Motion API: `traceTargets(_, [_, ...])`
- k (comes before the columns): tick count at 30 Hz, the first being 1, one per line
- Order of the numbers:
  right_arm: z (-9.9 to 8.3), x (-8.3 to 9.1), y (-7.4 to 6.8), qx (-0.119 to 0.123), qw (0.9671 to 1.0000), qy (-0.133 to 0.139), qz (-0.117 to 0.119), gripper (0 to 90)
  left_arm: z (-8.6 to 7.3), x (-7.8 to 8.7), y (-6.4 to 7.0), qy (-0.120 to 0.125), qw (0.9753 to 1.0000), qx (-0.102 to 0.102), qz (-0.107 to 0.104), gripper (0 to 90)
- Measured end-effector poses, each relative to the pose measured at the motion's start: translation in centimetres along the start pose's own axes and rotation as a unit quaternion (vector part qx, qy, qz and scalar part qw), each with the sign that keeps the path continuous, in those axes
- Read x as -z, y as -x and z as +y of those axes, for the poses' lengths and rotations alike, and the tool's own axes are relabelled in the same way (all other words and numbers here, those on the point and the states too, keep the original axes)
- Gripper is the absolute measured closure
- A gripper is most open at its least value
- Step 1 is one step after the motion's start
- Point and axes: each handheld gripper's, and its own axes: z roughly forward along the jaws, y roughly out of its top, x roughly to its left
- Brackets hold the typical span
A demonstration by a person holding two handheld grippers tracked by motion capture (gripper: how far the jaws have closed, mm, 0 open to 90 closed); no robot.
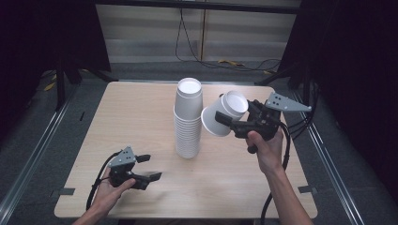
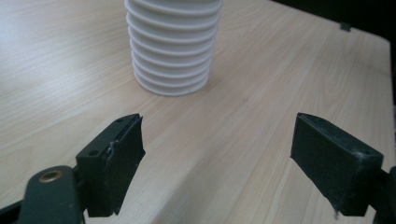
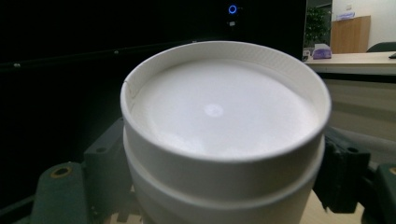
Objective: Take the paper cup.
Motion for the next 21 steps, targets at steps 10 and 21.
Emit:
traceTargets(10, [-1.9,0.3,-0.3,-0.002,0.9994,-0.032,0.011,20.9,2.4,-0.9,0.7,0.007,0.9991,-0.015,-0.039,16.5])
traceTargets(21, [-4.9,-1.3,-0.2,-0.026,0.9968,-0.068,0.034,20.9,5.9,-1.9,2.1,0.020,0.9961,-0.052,-0.069,15.5])
